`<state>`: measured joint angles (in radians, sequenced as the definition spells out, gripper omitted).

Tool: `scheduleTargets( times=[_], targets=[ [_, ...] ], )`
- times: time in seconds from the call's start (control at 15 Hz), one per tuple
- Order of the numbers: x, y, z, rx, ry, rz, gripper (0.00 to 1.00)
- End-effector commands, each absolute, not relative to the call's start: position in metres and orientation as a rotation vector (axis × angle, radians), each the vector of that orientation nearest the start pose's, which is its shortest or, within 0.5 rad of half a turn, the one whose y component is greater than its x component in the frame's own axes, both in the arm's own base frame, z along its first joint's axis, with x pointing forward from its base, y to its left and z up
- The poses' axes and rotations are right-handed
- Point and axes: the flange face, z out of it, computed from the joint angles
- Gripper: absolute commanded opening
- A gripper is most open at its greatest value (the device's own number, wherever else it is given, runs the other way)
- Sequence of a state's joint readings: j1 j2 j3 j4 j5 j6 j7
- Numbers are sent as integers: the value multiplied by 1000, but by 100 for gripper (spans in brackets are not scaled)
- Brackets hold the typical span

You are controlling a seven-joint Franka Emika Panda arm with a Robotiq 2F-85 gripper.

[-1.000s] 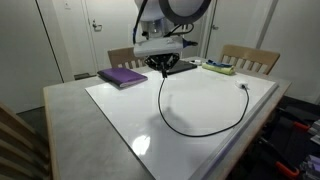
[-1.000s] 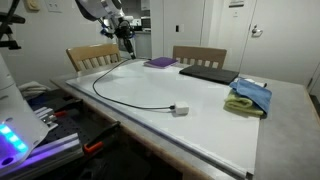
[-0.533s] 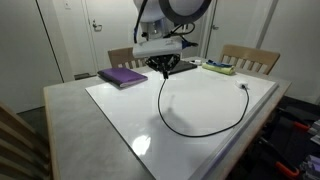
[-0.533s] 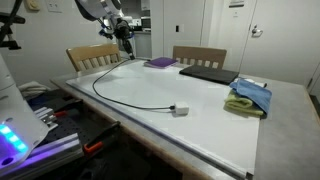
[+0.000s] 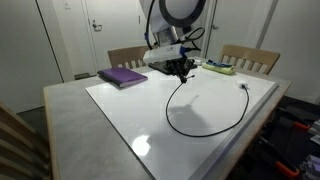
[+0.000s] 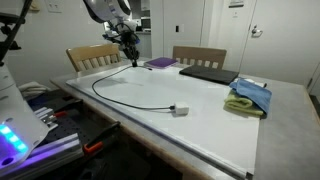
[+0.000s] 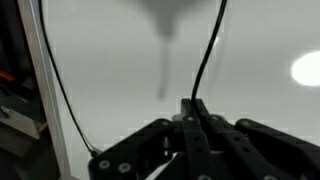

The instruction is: Wind the black charging cable

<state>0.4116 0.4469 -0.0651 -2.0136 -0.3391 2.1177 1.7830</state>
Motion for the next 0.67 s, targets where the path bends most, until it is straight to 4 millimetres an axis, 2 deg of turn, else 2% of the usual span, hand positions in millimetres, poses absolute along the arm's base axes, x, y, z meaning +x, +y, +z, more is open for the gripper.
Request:
scheduleTargets(
  times=[0.0, 0.2, 0.6],
  targets=[
    [542, 164, 190, -2788, 2291, 56, 1],
    [542, 150, 180, -2617, 2492, 170, 1],
    [546, 108, 180, -2237, 2834, 138, 1]
  ],
)
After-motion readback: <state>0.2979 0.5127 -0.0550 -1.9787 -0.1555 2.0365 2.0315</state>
